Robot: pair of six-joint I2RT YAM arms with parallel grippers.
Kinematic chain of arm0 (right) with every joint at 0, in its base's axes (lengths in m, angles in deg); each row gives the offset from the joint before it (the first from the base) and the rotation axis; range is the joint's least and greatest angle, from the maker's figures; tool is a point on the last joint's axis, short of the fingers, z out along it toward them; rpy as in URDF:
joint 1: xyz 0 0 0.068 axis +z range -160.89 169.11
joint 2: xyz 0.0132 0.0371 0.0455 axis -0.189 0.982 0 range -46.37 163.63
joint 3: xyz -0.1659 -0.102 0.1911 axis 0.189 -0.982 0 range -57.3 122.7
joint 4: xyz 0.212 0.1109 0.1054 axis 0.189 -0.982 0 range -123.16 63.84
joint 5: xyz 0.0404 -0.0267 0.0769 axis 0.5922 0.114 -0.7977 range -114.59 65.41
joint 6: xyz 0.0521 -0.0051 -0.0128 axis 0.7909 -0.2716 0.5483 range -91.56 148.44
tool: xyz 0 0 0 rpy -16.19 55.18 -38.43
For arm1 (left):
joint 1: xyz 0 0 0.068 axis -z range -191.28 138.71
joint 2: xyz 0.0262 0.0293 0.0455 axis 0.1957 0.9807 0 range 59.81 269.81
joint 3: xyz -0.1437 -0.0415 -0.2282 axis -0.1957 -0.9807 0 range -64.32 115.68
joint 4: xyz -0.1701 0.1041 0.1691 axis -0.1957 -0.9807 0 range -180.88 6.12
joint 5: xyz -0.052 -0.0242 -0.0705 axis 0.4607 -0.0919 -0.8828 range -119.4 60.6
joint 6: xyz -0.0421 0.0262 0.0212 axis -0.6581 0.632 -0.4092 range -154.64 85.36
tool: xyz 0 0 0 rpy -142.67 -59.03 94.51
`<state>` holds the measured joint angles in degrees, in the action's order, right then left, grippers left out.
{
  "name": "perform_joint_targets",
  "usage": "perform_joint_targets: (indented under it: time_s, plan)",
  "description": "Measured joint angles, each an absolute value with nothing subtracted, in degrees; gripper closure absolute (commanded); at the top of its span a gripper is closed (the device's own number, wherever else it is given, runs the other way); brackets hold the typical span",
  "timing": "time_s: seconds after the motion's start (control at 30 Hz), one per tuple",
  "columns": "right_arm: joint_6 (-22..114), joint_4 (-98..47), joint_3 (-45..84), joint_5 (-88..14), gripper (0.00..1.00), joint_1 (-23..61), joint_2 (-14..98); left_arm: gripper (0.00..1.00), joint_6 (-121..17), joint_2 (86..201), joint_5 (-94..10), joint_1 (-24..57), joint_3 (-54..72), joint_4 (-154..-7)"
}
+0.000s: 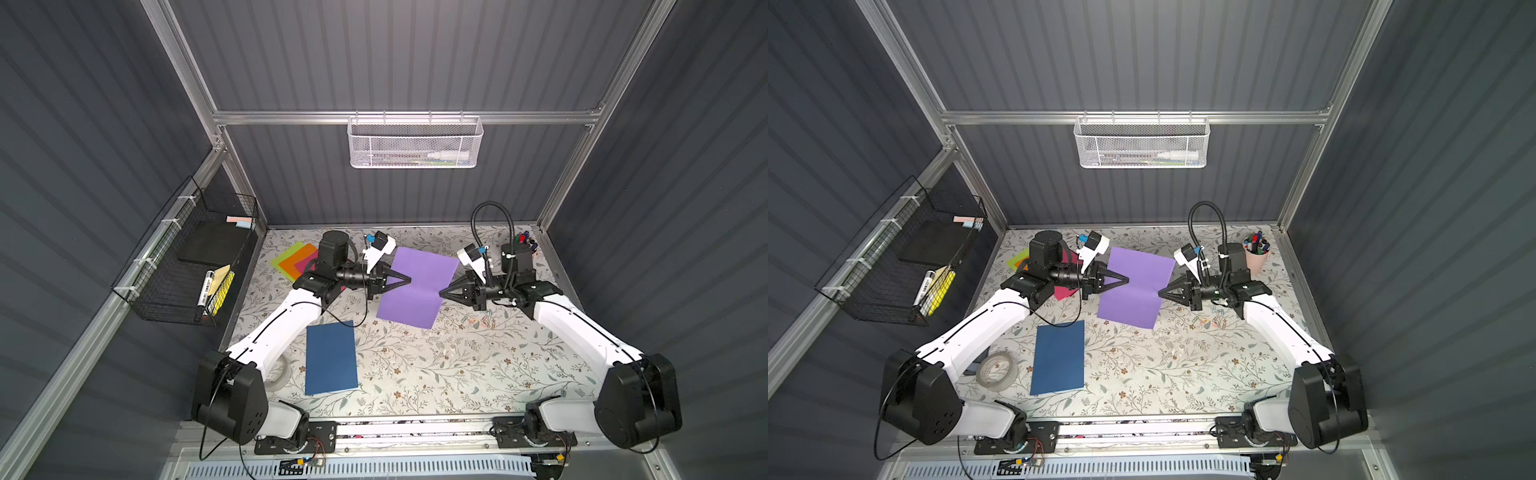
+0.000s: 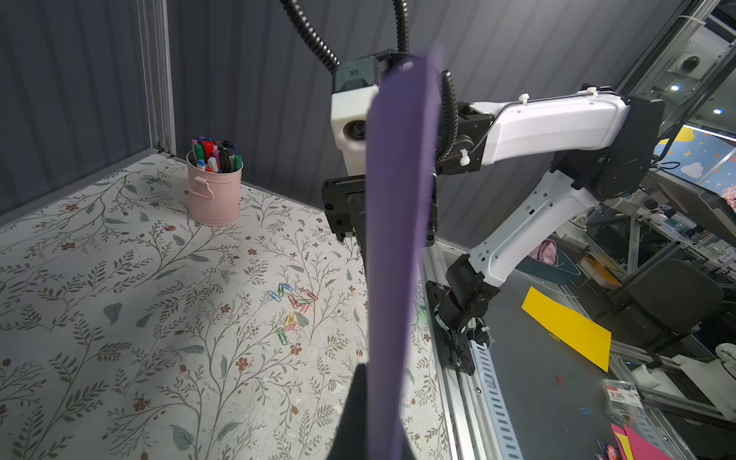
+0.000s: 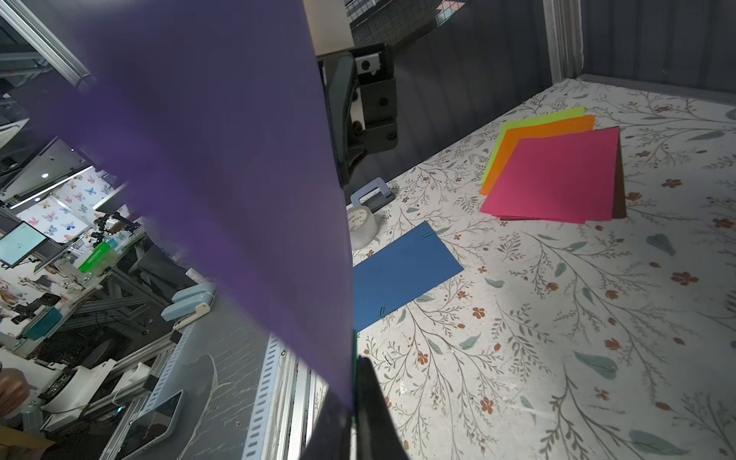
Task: Unclip the paperclips from the documents
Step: Remove the paper clip from the document.
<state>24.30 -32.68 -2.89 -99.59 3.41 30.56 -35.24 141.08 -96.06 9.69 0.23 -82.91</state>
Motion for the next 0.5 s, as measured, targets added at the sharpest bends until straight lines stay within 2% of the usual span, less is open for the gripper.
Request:
perform_joint_targets:
  time_s: [0.5]
  plan:
    - [24.12, -33.23, -2.86, -98.96, 0.96, 3.41, 30.93, 1.0, -34.83, 141.08, -96.08, 9.18, 0.23, -83.96]
